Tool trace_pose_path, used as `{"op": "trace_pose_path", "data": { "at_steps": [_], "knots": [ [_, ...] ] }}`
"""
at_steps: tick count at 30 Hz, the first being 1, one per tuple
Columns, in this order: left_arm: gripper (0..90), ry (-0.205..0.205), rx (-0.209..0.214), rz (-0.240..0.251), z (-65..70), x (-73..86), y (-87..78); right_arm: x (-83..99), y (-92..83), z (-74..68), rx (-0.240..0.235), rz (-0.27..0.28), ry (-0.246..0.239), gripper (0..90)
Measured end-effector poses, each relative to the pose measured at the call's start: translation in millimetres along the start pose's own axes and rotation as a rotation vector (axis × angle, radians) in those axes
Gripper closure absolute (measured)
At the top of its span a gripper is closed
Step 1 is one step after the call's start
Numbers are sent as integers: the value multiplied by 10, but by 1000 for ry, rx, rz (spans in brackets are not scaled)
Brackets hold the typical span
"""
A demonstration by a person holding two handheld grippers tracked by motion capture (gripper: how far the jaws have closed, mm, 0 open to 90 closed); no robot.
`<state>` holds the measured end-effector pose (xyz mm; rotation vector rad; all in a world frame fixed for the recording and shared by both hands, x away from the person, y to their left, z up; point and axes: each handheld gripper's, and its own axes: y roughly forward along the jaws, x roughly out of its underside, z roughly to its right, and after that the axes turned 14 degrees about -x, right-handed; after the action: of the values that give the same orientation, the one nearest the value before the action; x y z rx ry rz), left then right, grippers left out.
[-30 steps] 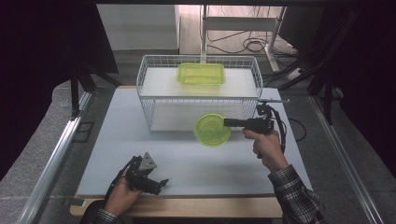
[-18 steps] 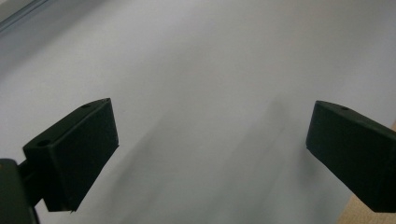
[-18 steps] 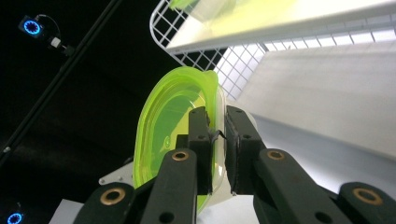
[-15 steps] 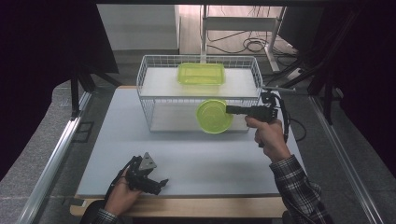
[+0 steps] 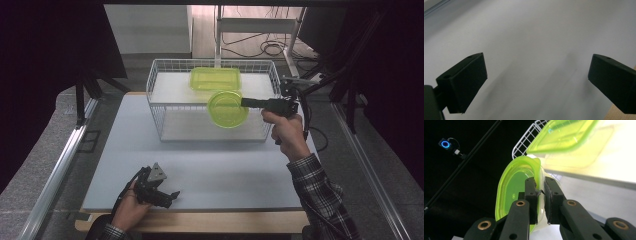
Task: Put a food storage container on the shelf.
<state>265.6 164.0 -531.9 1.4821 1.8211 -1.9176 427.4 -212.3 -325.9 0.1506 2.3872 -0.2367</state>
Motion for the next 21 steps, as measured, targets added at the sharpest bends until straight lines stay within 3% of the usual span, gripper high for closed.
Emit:
{"op": "trace_pose_path", "data": {
  "at_steps": [9, 21],
  "knots": [
    [19, -5, 4, 1, -5, 0, -4, -230, 73, -114, 10, 35, -27, 811],
    [18, -13, 7, 3, -11, 2, -10, -563, 211, -202, 58, 88, -56, 810]
  ]
}}
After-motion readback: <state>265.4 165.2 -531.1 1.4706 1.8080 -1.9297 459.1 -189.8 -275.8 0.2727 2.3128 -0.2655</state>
